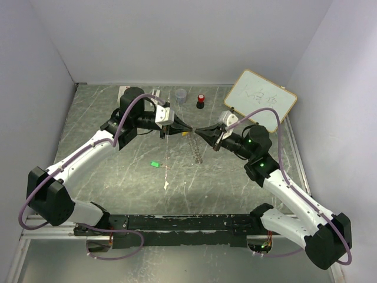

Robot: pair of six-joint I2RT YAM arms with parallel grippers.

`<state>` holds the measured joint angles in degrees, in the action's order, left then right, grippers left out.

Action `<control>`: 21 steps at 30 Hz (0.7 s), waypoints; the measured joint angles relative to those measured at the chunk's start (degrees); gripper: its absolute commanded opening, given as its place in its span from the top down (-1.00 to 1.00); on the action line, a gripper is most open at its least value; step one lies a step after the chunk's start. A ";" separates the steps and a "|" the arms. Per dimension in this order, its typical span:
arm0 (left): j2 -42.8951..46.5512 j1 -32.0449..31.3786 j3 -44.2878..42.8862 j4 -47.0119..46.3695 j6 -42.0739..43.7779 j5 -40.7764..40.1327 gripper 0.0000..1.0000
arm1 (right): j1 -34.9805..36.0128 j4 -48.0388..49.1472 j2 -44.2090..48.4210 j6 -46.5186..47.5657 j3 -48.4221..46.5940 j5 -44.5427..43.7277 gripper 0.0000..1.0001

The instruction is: Put the keys on the keyring

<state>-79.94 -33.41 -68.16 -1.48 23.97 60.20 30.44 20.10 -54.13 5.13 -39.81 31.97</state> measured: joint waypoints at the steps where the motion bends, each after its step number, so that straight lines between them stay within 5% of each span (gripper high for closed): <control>1: -0.02 0.00 0.00 0.02 0.00 0.00 0.86 | 0.00 0.00 -0.07 -0.02 0.02 0.09 1.00; 6: -0.04 0.00 0.00 0.00 -0.07 -0.02 0.85 | 0.00 0.07 -0.09 -0.02 0.00 0.17 1.00; 12: -0.07 0.00 0.00 -0.39 -0.81 -0.31 0.48 | 0.00 0.04 -0.09 0.00 0.00 -0.26 1.00; 21: -0.07 0.00 0.50 -0.98 -1.60 -1.18 0.38 | 0.00 -0.96 0.17 0.31 -0.04 -1.88 1.00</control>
<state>-80.01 -33.41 -67.66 -2.46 22.37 59.02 30.44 19.14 -53.95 5.43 -39.86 30.09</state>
